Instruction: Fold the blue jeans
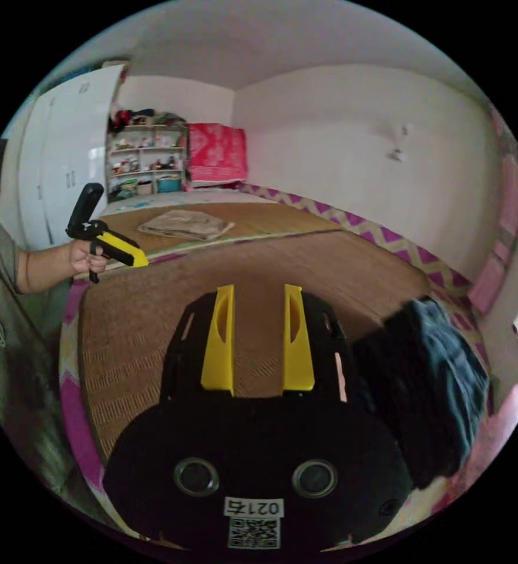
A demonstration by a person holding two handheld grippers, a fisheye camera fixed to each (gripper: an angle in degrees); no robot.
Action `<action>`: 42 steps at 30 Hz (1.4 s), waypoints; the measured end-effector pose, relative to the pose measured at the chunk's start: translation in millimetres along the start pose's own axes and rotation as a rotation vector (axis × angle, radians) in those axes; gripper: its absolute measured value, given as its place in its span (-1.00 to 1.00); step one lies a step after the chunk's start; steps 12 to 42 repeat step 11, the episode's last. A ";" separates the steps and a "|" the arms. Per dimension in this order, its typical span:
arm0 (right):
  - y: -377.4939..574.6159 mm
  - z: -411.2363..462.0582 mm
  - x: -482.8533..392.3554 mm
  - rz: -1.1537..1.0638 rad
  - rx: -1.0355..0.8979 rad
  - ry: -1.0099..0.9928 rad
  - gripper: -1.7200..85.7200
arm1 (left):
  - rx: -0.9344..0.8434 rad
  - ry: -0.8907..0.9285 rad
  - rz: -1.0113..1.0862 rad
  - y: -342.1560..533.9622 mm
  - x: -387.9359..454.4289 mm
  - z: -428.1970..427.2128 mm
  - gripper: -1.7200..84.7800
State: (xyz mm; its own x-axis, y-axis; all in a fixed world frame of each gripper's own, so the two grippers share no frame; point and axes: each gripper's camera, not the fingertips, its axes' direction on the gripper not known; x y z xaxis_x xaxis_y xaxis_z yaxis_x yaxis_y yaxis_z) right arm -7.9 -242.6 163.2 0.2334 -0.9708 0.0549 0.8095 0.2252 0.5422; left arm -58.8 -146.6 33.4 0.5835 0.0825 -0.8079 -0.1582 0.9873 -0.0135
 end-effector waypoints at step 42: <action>-258.7 241.0 -229.9 -0.384 -0.126 -0.146 -0.69 | 0.114 -0.102 -0.267 92.8 -52.2 -83.7 -0.98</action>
